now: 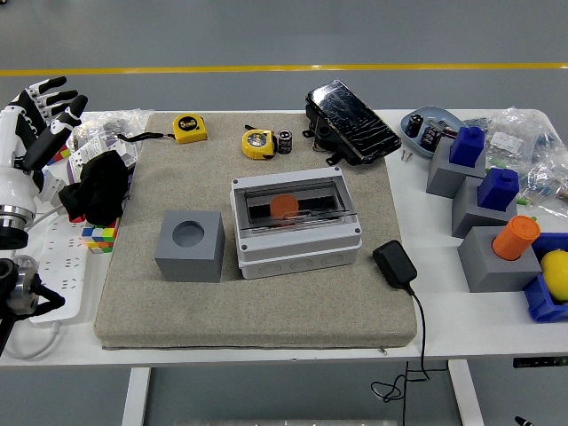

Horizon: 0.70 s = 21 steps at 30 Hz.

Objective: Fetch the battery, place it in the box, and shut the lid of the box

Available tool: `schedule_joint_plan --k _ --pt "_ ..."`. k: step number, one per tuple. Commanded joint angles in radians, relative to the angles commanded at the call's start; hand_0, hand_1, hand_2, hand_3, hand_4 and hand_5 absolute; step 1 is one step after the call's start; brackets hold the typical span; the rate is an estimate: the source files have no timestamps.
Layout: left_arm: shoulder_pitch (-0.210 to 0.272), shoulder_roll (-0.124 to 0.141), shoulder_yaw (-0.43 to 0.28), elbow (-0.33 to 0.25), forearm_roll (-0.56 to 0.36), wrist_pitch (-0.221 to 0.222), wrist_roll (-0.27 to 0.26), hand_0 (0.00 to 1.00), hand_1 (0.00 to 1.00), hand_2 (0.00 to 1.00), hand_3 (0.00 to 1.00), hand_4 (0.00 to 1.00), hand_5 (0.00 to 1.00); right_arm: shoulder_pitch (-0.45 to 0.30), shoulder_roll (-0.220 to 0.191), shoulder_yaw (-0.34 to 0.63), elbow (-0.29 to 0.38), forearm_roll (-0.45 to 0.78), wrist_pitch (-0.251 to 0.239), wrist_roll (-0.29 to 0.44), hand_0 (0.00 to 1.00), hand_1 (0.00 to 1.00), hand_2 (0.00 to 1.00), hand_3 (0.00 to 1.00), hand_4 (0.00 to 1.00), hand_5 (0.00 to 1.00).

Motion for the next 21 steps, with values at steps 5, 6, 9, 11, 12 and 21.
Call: schedule_joint_plan --k 5,6,9,11,12,21 --pt "0.0 0.0 0.002 -0.002 0.006 -0.001 0.004 0.503 0.664 0.681 0.729 0.998 0.533 0.001 0.001 0.003 -0.001 -0.001 0.0 0.0 0.648 0.678 0.693 0.639 0.993 0.556" --pt "0.001 0.0 0.003 -0.002 0.006 -0.002 0.004 0.503 0.664 0.681 0.729 0.998 0.533 0.001 0.002 0.003 -0.001 0.0 0.0 0.0 0.648 0.678 0.693 0.639 0.993 0.556" --pt "0.001 0.0 0.003 -0.001 0.009 -0.002 0.006 0.503 0.664 0.681 0.729 0.998 0.533 0.0 0.003 0.004 -0.001 0.0 0.0 0.0 0.648 0.678 0.693 0.639 0.993 0.556" --pt "0.001 0.0 0.004 -0.001 0.01 -0.002 0.006 0.5 0.661 0.679 0.729 0.998 0.529 0.0 0.003 0.004 -0.001 0.0 0.0 0.0 0.648 0.678 0.693 0.639 0.993 0.556" --pt "0.001 0.0 0.004 -0.002 0.01 -0.002 0.006 0.5 0.661 0.679 0.729 0.998 0.529 -0.001 0.003 0.004 -0.002 0.0 0.0 0.0 0.648 0.678 0.693 0.639 0.993 0.556" --pt "0.003 -0.001 0.006 -0.004 0.011 -0.003 0.007 0.5 0.661 0.678 0.728 0.998 0.529 -0.001 0.003 0.004 -0.001 -0.001 -0.002 0.002 0.648 0.676 0.693 0.641 0.993 0.557"
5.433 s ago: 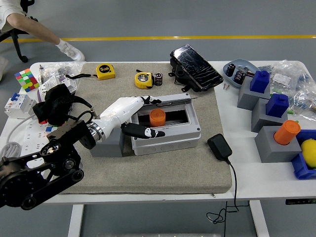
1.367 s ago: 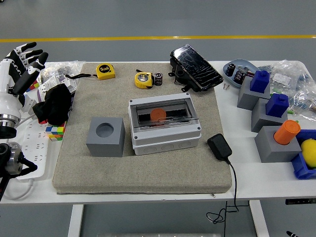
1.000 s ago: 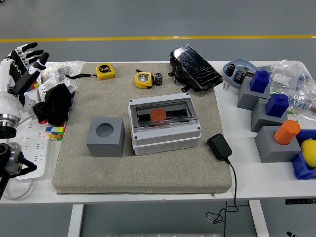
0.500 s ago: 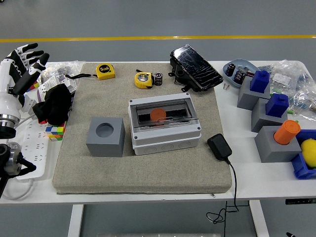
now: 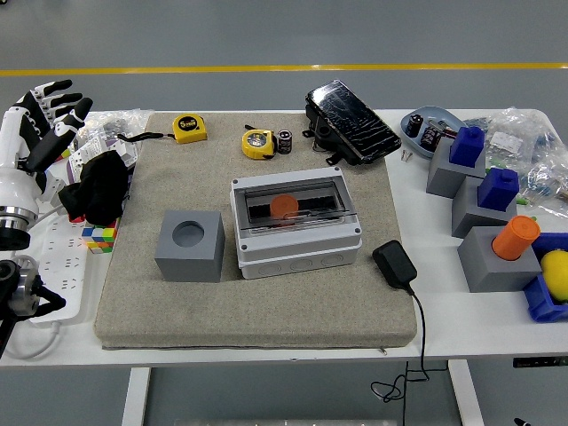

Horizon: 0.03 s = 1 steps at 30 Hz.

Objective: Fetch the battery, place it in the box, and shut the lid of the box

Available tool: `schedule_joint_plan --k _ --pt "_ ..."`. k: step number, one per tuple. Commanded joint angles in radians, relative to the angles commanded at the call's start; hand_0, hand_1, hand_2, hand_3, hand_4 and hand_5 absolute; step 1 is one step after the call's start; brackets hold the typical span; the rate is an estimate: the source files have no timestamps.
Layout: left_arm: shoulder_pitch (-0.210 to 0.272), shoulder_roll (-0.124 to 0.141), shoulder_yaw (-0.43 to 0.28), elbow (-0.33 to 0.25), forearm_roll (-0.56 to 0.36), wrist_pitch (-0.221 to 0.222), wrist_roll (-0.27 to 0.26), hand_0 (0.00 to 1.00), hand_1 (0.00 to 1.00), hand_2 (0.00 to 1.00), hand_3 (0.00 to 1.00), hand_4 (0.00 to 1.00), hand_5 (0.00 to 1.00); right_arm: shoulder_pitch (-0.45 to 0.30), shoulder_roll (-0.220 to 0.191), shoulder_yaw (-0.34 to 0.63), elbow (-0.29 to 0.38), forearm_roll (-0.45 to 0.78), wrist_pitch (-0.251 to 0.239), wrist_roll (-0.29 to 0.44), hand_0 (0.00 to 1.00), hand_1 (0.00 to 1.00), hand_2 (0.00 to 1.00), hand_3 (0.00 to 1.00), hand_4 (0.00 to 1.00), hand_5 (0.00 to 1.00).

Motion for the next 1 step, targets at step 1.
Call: schedule_joint_plan --k 1 --pt "0.001 0.0 0.0 0.0 0.001 0.0 0.0 0.5 0.661 0.678 0.728 0.998 0.529 -0.001 0.0 -0.001 0.0 0.0 0.0 0.0 0.648 0.676 0.693 0.641 0.993 0.557"
